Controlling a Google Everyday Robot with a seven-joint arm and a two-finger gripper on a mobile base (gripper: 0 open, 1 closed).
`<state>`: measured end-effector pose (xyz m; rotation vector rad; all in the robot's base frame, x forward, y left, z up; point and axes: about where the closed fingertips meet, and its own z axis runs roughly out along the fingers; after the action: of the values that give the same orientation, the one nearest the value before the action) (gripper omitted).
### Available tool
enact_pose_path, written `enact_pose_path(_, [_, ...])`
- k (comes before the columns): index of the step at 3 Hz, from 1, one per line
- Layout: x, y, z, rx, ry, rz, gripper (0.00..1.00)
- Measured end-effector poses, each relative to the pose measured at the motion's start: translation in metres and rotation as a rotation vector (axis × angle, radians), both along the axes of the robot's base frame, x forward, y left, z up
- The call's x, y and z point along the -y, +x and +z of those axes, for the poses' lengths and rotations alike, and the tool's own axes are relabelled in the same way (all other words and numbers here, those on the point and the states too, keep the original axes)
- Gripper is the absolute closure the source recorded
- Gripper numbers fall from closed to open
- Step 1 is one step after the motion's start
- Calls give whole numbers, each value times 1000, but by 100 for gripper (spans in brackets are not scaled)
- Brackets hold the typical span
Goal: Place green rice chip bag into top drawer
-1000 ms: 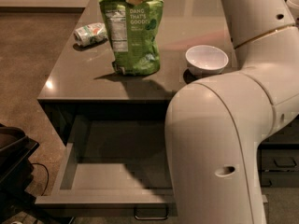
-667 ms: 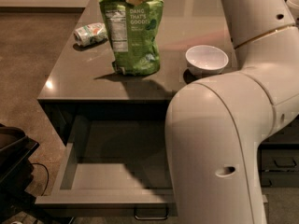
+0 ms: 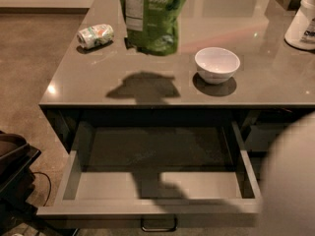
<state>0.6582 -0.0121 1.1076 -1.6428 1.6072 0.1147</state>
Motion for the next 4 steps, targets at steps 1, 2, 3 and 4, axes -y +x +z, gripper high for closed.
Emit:
enact_pose_path(1, [19, -60, 65, 97, 126, -131, 100])
enact_pose_path(2, [17, -139, 101, 124, 222, -216, 100])
enact_pose_path(3, [23, -181, 85, 105, 248, -324, 100])
enact_pose_path(4, [26, -190, 54, 72, 200, -352, 100])
